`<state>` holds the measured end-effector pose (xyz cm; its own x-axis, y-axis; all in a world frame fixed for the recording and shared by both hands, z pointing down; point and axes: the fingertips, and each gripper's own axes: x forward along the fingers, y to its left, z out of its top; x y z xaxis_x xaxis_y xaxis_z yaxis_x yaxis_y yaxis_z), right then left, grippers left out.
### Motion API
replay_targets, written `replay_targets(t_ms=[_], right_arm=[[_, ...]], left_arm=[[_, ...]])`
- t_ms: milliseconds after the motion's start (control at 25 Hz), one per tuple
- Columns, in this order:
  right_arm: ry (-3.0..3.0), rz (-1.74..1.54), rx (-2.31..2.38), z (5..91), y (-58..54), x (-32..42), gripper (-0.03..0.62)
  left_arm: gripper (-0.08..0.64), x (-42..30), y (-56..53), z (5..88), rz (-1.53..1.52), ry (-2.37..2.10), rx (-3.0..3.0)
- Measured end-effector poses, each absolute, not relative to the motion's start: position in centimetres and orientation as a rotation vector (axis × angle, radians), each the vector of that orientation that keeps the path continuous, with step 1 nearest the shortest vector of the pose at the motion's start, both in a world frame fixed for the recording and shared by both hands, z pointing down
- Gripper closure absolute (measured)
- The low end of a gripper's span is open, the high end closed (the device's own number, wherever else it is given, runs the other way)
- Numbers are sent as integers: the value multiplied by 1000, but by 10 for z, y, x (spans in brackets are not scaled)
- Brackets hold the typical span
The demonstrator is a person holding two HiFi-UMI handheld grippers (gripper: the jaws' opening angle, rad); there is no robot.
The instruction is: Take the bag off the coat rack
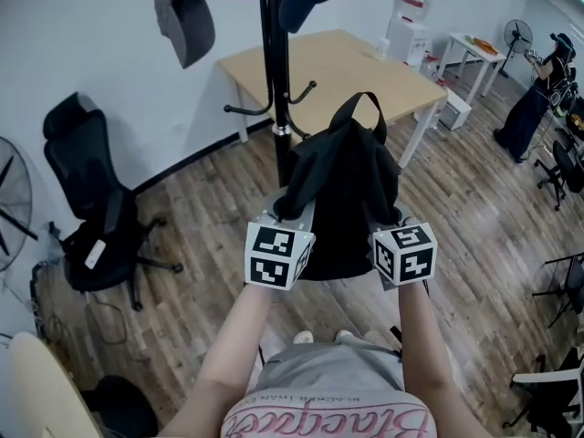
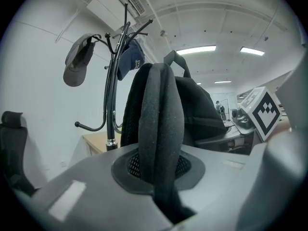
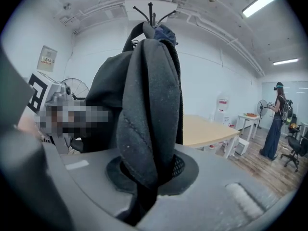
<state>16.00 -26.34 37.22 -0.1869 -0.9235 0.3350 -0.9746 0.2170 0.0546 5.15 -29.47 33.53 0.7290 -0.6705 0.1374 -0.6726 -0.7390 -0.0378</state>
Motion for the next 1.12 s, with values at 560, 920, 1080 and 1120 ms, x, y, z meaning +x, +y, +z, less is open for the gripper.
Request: replay_targets(t_ms=[560, 920, 1080, 1120], right_arm=[[-2260, 12, 1872, 291, -263, 204, 558], [-2274, -80, 1926, 263, -268, 225, 558], [-2284, -98, 1944, 256, -268, 231, 558], [-2285, -102, 1949, 255, -268, 232, 558]], left_arm=[[499, 95, -296, 251, 60, -1194, 3095], [498, 114, -300, 225, -13, -1220, 3126], [497, 119, -300, 218, -35, -1228, 3135], [497, 120, -301, 217, -41, -1231, 3137]])
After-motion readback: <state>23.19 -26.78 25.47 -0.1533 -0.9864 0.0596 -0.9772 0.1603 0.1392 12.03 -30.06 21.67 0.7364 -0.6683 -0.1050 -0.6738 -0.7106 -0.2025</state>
